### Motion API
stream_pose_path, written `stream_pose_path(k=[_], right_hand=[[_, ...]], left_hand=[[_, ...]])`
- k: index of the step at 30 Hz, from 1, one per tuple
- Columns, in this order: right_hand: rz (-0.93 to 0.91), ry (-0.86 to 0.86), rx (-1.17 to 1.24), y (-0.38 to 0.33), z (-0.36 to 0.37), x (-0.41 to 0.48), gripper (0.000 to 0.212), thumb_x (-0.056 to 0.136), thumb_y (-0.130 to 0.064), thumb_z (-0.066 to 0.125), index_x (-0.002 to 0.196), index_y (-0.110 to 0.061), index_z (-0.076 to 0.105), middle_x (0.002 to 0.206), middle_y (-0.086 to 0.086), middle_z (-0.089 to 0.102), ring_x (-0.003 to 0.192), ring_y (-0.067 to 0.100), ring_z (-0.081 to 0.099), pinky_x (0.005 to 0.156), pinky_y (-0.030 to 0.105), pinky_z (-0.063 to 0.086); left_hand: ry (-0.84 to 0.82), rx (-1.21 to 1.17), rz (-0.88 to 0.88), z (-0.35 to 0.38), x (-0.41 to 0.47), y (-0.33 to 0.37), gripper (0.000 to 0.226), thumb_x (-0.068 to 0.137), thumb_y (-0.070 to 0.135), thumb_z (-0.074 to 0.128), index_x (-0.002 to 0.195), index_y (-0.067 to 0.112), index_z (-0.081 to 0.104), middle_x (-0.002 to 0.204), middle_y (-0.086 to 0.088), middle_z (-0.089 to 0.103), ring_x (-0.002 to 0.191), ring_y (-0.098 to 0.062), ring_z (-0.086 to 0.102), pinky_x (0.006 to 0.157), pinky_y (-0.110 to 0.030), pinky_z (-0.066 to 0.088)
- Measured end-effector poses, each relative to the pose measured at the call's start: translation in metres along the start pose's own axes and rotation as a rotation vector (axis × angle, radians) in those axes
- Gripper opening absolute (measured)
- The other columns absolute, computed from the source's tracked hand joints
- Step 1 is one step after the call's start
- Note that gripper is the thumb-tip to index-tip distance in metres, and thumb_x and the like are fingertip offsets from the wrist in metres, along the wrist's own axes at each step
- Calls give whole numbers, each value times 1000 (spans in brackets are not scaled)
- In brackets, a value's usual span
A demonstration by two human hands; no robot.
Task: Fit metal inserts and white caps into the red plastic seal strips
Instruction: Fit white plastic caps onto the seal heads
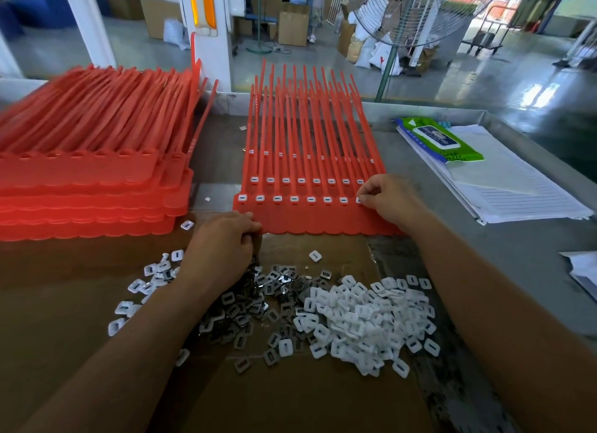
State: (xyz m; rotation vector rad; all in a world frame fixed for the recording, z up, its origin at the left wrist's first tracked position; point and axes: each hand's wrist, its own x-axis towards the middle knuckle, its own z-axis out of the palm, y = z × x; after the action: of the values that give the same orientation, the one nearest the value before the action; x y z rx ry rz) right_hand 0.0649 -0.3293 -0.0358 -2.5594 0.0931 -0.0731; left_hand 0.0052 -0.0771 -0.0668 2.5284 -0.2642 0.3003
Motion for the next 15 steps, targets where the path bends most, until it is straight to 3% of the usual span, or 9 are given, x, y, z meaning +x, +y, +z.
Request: stream_pose_path(k=[7,11,15], right_hand=[[0,58,68,-2,1,-4,16,83,-11,65,74,-22,58,89,-7,52,90,7,46,80,25,38],[43,60,150,-4,0,-2,18,78,-7,69,87,-19,60,93,-2,60,90,12,55,78,24,41],[134,55,158,-7,-2,5,22,72,-4,73,78,-21,60,99,3,64,98,17,58,91,34,46]], left_hand=[[-2,5,-1,-1,-1,0,33,80,-1,50,108,10,66,122,-5,59,117,-20,51,105,-32,32],[-7,7,-2,-2,-1,2,33,81,0,50,109,10,65,123,-5,58,117,-19,50,105,-33,32],[-9,9,-3,-1,-1,1,33,81,0,49,109,10,65,124,-5,58,118,-19,50,105,-32,32]])
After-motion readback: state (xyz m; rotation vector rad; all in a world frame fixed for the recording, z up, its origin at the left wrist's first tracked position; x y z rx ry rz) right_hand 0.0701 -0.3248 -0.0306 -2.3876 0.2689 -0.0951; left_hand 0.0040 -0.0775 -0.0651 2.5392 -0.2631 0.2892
